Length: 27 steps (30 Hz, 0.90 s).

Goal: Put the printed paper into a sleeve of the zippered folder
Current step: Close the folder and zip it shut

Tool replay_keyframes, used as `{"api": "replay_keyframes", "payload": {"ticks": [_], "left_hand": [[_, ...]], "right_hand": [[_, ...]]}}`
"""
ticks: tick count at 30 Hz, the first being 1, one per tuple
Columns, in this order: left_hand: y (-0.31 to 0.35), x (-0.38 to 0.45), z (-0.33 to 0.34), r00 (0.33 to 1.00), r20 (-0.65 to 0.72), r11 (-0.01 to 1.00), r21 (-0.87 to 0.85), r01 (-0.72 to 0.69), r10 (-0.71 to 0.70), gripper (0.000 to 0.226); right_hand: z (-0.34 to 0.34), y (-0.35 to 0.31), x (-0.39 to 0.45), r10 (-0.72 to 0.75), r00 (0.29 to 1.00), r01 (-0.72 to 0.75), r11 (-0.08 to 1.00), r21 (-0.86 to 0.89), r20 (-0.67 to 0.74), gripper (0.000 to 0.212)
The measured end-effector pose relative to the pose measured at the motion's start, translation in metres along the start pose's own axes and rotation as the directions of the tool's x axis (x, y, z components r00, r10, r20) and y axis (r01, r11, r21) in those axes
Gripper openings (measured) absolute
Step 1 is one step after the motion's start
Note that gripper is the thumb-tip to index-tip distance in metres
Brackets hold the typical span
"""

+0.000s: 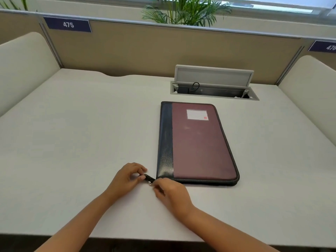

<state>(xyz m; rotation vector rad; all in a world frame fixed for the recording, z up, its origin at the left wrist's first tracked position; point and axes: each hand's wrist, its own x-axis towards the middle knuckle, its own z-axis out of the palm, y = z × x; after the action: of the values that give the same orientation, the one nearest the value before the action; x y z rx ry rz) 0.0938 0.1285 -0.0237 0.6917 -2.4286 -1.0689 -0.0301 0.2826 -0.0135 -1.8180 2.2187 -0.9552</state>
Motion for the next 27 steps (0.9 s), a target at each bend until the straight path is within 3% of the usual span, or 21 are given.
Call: {"api": "replay_keyframes", "payload": {"ticks": [4,10,14,27], "left_hand": [[0.001,0.001,0.001,1.000,0.013,1.000,0.022,0.012,-0.012,0.007],[0.001,0.000,0.002,0.999,0.004,0.999,-0.007,0.037,-0.037,0.039],[0.001,0.000,0.001,0.999,0.008,0.999,-0.003,0.047,-0.047,0.039],[-0.003,0.000,0.001,0.998,0.021,0.998,-0.022,0.055,-0.055,0.025]], "right_hand": [[-0.004,0.004,-0.002,0.099,0.995,-0.099,0.994,0.037,-0.004,0.005],[-0.018,0.024,-0.018,0.199,0.980,-0.197,0.978,0.072,-0.023,0.028],[-0.031,0.041,-0.030,0.240,0.968,-0.233,0.968,0.092,-0.076,0.051],[-0.078,0.084,-0.061,0.309,0.941,-0.309,0.951,0.023,-0.138,0.062]]}}
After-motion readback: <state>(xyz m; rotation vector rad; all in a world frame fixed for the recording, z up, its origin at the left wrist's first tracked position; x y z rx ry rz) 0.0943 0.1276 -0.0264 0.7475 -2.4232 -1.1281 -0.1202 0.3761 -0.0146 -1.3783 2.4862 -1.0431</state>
